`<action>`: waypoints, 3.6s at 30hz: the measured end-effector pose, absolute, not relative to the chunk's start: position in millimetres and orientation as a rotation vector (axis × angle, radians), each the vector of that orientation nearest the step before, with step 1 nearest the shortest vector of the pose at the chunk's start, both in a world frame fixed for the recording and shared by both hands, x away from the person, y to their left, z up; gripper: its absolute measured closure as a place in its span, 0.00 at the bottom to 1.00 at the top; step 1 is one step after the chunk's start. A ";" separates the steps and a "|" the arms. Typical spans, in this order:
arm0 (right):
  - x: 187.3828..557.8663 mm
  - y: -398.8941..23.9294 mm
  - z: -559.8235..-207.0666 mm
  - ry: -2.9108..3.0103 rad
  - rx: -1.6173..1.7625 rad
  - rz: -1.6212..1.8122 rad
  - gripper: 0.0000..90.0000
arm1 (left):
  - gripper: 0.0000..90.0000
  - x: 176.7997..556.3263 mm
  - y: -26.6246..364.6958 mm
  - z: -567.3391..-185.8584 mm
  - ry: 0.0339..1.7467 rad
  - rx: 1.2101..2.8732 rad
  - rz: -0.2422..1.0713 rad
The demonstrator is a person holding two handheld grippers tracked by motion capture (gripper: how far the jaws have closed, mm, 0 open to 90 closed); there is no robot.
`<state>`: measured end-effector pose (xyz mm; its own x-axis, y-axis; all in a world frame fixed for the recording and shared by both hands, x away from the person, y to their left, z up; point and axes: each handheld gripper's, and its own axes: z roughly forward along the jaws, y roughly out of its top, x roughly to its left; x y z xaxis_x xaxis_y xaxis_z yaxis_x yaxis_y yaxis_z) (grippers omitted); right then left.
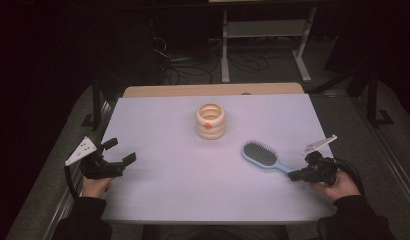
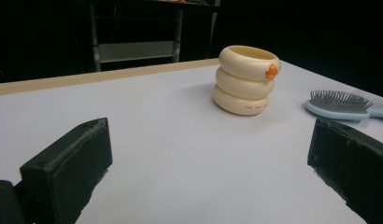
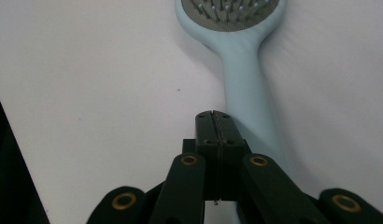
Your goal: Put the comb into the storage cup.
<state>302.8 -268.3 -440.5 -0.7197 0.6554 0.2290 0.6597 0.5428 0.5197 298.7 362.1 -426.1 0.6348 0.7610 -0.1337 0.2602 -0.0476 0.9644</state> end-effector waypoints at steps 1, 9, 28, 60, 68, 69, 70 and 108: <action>302.7 -269.1 -440.4 -2.752 -1.176 -0.932 0.99 | 0.00 298.7 362.1 -426.0 0.862 1.613 0.502; 302.2 -273.1 -439.8 -2.756 -1.188 -0.928 0.99 | 0.00 298.7 362.2 -426.0 0.863 1.611 0.502; 298.3 -290.5 -437.6 -2.770 -1.260 -0.907 0.99 | 0.00 298.6 362.4 -426.1 0.863 1.609 0.502; 332.1 -266.8 -385.6 -2.928 -1.105 -0.923 0.67 | 0.00 298.6 363.3 -427.5 0.880 1.604 0.499; 339.0 -257.1 -383.0 -2.927 -1.065 -0.849 0.39 | 0.00 298.8 363.0 -427.8 0.880 1.605 0.496; 339.7 -255.6 -383.3 -2.930 -1.060 -0.845 0.34 | 0.00 298.8 363.0 -427.7 0.878 1.604 0.496; 340.4 -254.2 -384.0 -2.931 -1.050 -0.841 0.29 | 0.00 298.7 363.1 -427.7 0.878 1.604 0.496; 360.1 -222.7 -426.1 -3.033 -0.855 -0.626 0.15 | 0.00 298.5 362.2 -427.4 0.871 1.612 0.498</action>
